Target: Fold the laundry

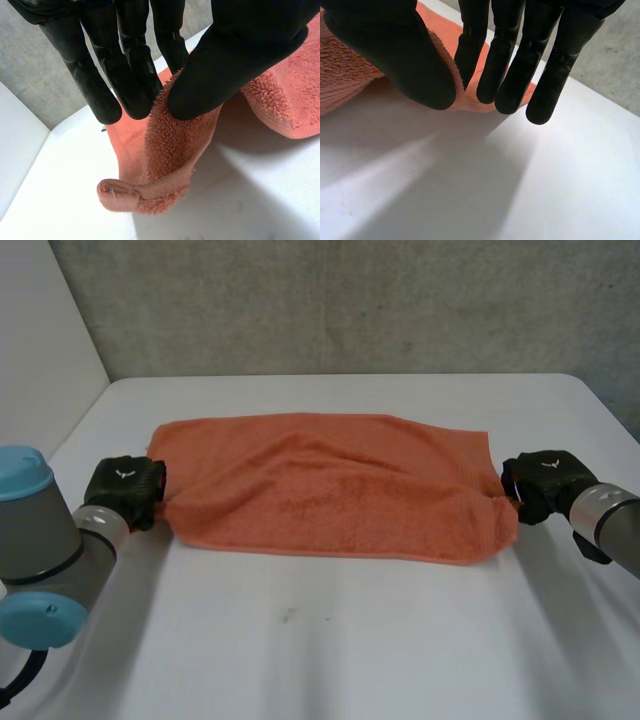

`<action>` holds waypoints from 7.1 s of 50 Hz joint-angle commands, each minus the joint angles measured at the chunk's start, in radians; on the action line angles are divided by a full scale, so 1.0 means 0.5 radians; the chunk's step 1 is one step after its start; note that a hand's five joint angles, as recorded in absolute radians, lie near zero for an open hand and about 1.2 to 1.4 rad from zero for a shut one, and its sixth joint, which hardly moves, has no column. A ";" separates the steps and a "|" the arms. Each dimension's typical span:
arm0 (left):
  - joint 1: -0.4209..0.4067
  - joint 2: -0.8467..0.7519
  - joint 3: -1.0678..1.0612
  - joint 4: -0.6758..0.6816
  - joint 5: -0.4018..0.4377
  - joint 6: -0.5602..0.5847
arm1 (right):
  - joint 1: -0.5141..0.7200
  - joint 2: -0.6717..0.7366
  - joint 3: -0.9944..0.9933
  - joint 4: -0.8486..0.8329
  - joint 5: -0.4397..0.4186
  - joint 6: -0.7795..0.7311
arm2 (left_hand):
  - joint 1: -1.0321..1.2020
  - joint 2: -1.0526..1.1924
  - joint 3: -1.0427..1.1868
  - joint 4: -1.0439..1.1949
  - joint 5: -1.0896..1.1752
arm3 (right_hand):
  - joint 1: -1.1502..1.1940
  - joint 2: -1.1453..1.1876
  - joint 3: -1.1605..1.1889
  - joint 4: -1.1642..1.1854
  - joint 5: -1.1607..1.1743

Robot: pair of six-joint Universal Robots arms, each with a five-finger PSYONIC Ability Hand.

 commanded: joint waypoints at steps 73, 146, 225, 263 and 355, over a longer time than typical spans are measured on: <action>0.035 0.020 -0.010 -0.017 0.000 -0.003 | -0.210 -0.555 1.064 -1.201 -0.613 -0.513 | 0.466 0.359 0.360 0.359 0.397 | 0.850 0.494 0.489 0.479 0.492; -0.075 0.060 1.396 0.407 -0.065 0.113 | 0.188 -0.449 -0.940 -0.738 0.535 0.265 | 0.466 0.359 0.360 0.359 0.397 | 0.850 0.494 0.489 0.479 0.492; 0.557 0.064 -0.231 -0.189 0.699 0.546 | -0.097 -0.335 0.355 -0.357 0.216 -0.044 | -0.907 -1.014 -1.013 -1.014 -0.977 | 0.850 0.494 0.489 0.479 0.492; 0.539 -0.204 -0.074 -0.137 0.699 0.555 | -0.088 -0.308 0.364 -0.382 0.213 -0.051 | -0.713 -0.820 -0.819 -0.821 -0.783 | 0.850 0.494 0.489 0.479 0.492; 0.394 -0.127 0.386 -0.474 0.534 0.524 | -0.140 -0.056 -0.105 0.391 0.238 -0.615 | 0.466 0.359 0.360 0.359 0.397 | 0.850 0.494 0.489 0.479 0.492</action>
